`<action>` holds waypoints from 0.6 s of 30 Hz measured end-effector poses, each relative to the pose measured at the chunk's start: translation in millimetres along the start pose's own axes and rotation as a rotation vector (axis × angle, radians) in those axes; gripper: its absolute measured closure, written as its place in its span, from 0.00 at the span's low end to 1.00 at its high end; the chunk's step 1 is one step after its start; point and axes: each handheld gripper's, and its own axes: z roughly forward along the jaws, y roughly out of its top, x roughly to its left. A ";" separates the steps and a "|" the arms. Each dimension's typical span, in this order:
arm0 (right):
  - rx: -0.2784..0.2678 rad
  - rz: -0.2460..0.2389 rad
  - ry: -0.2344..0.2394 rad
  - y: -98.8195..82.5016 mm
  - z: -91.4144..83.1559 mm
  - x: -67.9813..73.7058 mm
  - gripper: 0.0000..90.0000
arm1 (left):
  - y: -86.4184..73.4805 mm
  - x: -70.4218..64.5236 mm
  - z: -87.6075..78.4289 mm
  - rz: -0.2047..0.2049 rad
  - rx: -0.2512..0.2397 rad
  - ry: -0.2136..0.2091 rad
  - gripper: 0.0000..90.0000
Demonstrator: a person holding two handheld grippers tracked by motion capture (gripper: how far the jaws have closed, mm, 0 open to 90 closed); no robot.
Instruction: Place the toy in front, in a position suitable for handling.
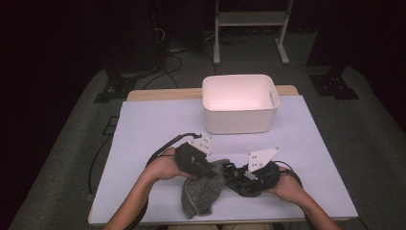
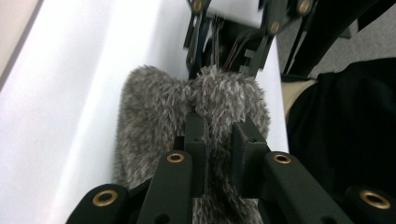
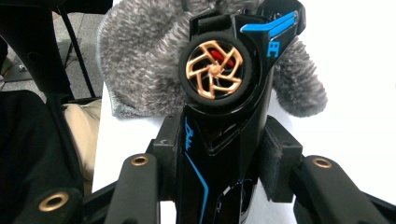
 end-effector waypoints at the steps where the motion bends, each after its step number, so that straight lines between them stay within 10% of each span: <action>1: -0.001 -0.006 -0.002 0.8 1.1 -0.1 0.62 | 1.7 0.0 -2.2 0.004 -0.007 0.001 0.88; 9: -0.051 -0.013 0.014 23.4 18.3 -3.4 0.62 | 9.8 -5.8 -29.5 0.035 -0.023 0.033 0.88; 18: -0.067 0.012 0.024 12.7 18.6 -5.1 0.62 | 0.0 -1.7 -19.6 0.016 -0.031 0.007 0.88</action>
